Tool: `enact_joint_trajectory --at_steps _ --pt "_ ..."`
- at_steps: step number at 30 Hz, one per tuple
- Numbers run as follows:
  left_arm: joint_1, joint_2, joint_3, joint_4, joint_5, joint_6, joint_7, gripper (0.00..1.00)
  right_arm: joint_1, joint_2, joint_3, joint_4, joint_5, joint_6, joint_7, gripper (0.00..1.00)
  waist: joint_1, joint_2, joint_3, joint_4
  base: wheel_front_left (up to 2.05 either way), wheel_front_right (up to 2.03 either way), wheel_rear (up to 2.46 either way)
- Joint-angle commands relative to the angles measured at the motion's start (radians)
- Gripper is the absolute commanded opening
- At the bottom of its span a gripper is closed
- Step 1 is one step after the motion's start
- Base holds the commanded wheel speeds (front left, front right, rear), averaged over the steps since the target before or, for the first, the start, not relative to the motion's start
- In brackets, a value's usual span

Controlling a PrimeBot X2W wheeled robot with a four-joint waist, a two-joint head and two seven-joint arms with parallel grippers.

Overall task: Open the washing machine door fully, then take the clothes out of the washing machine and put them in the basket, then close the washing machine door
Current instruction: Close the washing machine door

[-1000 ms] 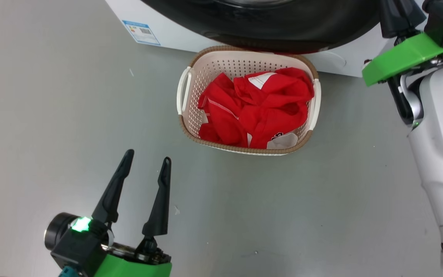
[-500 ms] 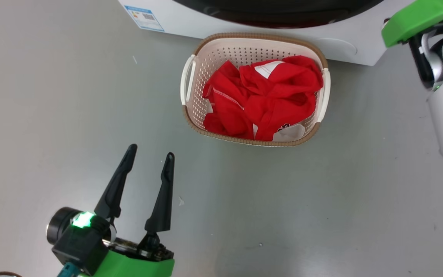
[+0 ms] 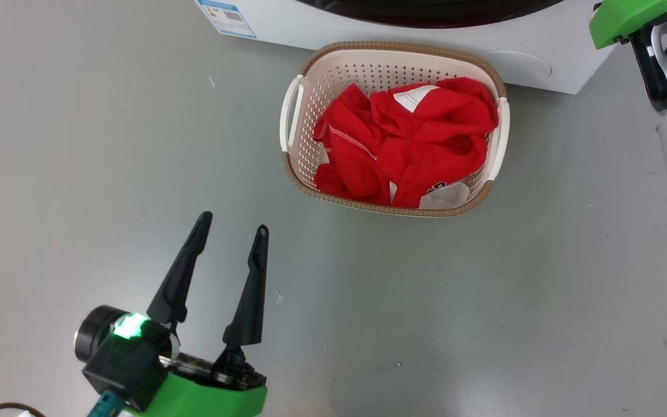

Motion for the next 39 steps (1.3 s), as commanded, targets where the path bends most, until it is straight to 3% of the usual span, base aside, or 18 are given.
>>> enact_joint_trajectory --at_steps 1,12,26,29,30,31,33,34,39 --pt "-0.013 0.009 0.028 -0.021 -0.004 -0.006 -0.008 1.0 -0.038 -0.001 -0.01 -0.012 -0.003 -0.006 -0.001 0.0 0.0 0.0 0.001 0.001 0.0 0.0 0.0" --pt "-0.016 0.009 0.033 -0.014 -0.007 -0.007 -0.008 1.0 -0.026 0.022 -0.011 -0.015 0.0 -0.006 -0.001 0.0 0.0 0.0 -0.013 -0.018 0.0 0.0 0.0" --pt "-0.011 0.009 0.046 -0.001 -0.032 -0.002 -0.008 1.0 0.115 0.088 0.06 -0.112 0.069 -0.006 -0.001 0.0 0.0 0.0 -0.059 -0.114 0.0 0.0 0.0" --pt "-0.008 0.009 0.061 0.0 -0.036 0.014 -0.008 1.0 0.158 0.093 0.078 -0.153 0.082 -0.006 -0.001 0.47 0.0 0.0 -0.075 -0.136 0.0 0.0 0.0" --pt "-0.008 0.009 0.065 -0.002 -0.039 0.018 -0.008 1.0 0.172 0.094 0.082 -0.167 0.086 -0.006 -0.001 0.73 0.0 0.0 -0.081 -0.143 0.0 0.0 0.0" --pt "-0.006 0.009 0.068 -0.002 -0.038 0.021 -0.008 1.0 0.187 0.095 0.085 -0.182 0.09 -0.006 -0.001 0.82 0.0 0.0 -0.088 -0.15 0.0 0.0 0.0" --pt "-0.005 0.009 0.071 -0.001 -0.036 0.024 -0.008 1.0 0.203 0.096 0.089 -0.196 0.094 -0.006 -0.001 0.87 0.0 0.0 -0.095 -0.156 0.0 0.0 0.0" --pt "-0.003 0.009 0.074 -0.002 -0.035 0.026 -0.008 1.0 0.22 0.098 0.092 -0.21 0.096 -0.006 -0.001 1.0 0.0 0.0 -0.102 -0.163 0.0 0.0 0.0" --pt "0.008 0.009 0.081 0.001 -0.035 0.027 -0.008 1.0 0.313 0.102 0.094 -0.286 0.102 -0.006 -0.001 1.0 0.0 0.0 -0.143 -0.193 0.0 0.0 0.0"
